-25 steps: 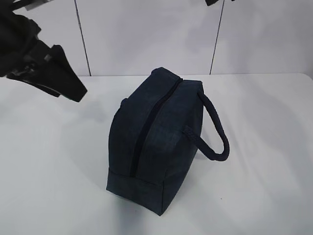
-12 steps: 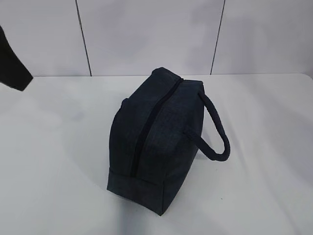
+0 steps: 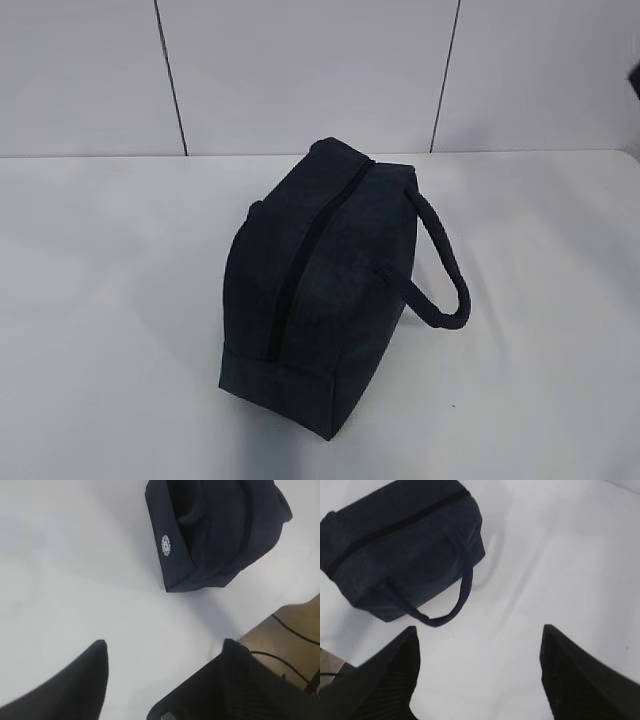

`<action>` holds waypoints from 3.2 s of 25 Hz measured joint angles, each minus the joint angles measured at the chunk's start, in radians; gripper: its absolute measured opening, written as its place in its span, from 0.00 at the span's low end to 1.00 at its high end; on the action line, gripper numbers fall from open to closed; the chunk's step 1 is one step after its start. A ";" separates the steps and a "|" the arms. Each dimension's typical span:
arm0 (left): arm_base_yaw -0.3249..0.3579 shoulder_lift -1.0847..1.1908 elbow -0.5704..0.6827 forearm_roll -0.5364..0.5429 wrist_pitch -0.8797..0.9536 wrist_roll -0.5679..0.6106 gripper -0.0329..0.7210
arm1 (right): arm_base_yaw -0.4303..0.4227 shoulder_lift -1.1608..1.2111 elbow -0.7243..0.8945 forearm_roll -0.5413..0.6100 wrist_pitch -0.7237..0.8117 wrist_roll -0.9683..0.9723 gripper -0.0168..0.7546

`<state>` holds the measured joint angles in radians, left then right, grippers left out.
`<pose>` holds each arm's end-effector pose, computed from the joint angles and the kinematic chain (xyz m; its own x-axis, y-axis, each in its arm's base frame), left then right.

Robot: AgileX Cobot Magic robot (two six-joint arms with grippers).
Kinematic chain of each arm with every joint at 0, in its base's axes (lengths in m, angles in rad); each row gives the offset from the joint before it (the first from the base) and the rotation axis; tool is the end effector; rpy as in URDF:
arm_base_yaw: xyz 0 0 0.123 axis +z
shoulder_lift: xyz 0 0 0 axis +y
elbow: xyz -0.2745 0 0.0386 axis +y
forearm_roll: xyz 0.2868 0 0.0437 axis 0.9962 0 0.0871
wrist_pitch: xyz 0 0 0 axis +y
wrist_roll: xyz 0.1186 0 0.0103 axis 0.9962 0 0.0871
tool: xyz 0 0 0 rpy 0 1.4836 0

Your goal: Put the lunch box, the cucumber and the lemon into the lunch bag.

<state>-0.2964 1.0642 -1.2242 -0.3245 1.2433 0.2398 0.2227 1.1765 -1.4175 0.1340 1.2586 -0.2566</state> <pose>0.2190 -0.1045 0.3763 -0.7292 0.3539 -0.5856 0.5401 0.8232 -0.1751 0.2590 0.0742 0.4076 -0.6998 -0.3757 -0.6075 -0.4533 0.8909 -0.0287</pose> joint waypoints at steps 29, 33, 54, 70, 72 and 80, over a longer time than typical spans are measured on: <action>-0.002 -0.838 0.690 0.140 -0.117 -0.002 0.71 | 0.000 -1.032 0.878 -0.124 -0.006 0.026 0.75; -0.004 -0.838 0.692 0.143 -0.126 -0.002 0.71 | 0.000 -1.032 0.908 -0.124 -0.084 0.026 0.75; 0.017 -0.847 0.692 0.110 -0.126 -0.002 0.63 | -0.010 -1.050 0.919 -0.124 -0.113 0.026 0.75; 0.280 -1.032 0.694 0.106 -0.127 -0.002 0.63 | -0.184 -1.191 0.919 -0.127 -0.113 0.026 0.75; 0.280 -1.053 0.694 0.103 -0.125 -0.002 0.63 | -0.187 -1.192 0.919 -0.134 -0.111 0.026 0.75; 0.283 -1.054 0.694 0.101 -0.120 -0.002 0.62 | -0.194 -1.192 0.919 -0.134 -0.111 0.026 0.75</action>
<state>-0.0138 0.0099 -0.5299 -0.2235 1.1228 0.2375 0.0284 -0.0158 -0.4989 0.0000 1.1481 -0.2307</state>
